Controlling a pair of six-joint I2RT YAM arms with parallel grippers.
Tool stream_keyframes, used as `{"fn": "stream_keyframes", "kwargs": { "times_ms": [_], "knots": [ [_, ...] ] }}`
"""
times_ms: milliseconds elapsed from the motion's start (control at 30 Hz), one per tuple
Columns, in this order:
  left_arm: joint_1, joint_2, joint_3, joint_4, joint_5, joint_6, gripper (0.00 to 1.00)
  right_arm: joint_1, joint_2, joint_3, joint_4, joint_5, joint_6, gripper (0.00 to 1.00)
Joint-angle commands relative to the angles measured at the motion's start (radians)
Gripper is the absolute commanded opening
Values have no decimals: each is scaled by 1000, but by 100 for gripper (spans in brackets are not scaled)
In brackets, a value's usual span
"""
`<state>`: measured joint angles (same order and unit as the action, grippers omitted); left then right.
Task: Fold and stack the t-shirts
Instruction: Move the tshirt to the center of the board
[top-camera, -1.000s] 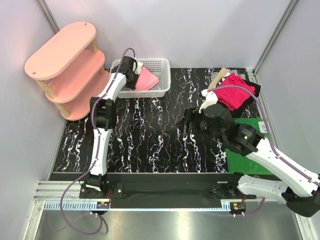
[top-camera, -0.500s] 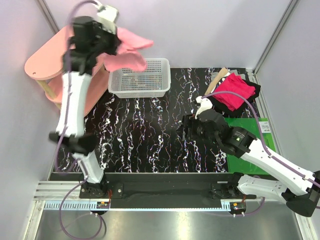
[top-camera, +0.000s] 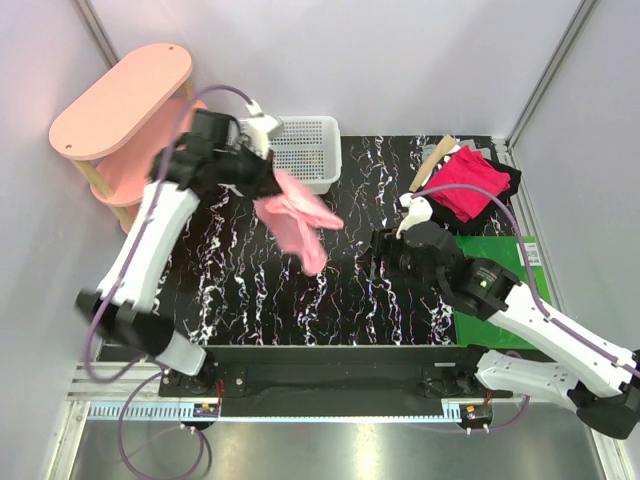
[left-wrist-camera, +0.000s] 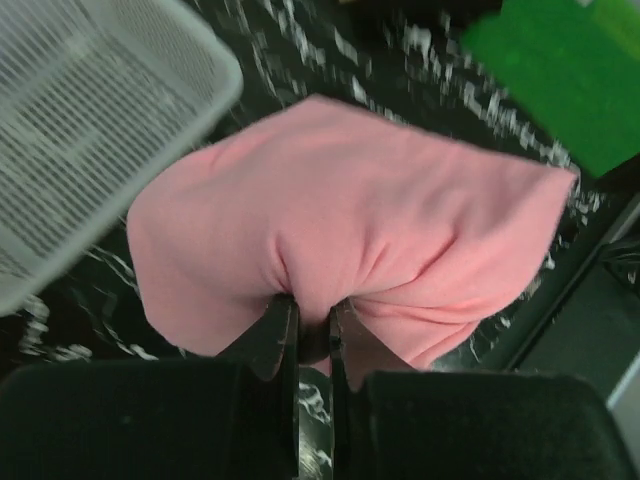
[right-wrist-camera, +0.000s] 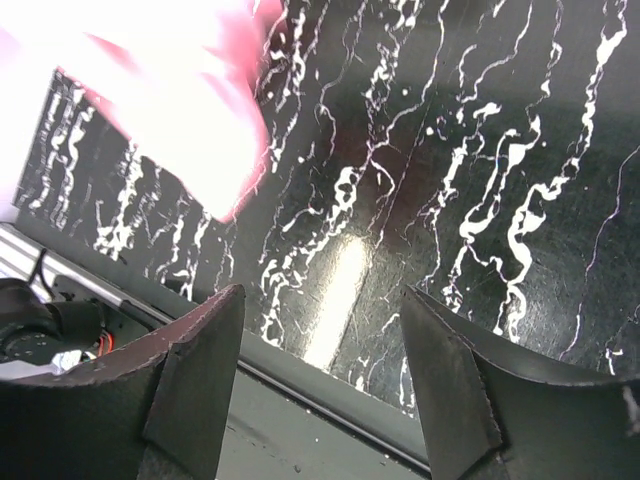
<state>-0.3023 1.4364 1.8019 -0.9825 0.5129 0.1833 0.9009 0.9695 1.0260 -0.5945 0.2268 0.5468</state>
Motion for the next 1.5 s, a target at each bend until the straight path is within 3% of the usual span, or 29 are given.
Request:
{"fn": "stream_keyframes", "kwargs": {
  "times_ms": [0, 133, 333, 467, 667, 700, 733, 767, 867, 1000, 1233, 1467],
  "knots": [
    [-50, 97, -13, -39, -2, -1, 0, 9, -54, 0, 33, 60, 2, 70],
    [-110, 224, 162, -44, -34, -36, 0, 9, -74, 5, 21, 74, 8, 69],
    [-299, 369, 422, -104, -73, -61, 0, 9, -98, 16, 7, 95, 8, 68],
    [-415, 346, 309, -104, -62, -42, 0, 9, -106, 26, -8, 94, 7, 67],
    [-385, 260, -85, -68, -31, 14, 0, 9, -107, 40, -24, 98, -2, 67],
    [-365, 242, -195, -70, -27, 27, 6, 9, -107, 48, -28, 101, -4, 67],
    [-342, 234, -246, -71, 2, 41, 18, 9, -107, 54, -31, 106, -7, 68],
    [-284, 226, -294, -79, 19, 65, 49, 9, -106, 60, -42, 109, -10, 68],
    [-142, 196, -412, -85, 59, 85, 99, 9, -104, 62, -51, 131, -16, 70],
    [-18, 180, -400, -100, 94, 100, 99, 9, -77, 57, -51, 152, -13, 72],
    [-3, 211, -291, -12, 35, 41, 99, 7, 75, 71, -50, 151, 18, 71],
    [-3, 490, -12, -59, 58, 41, 95, 9, 52, 82, -41, 134, 44, 71]
  ]
}}
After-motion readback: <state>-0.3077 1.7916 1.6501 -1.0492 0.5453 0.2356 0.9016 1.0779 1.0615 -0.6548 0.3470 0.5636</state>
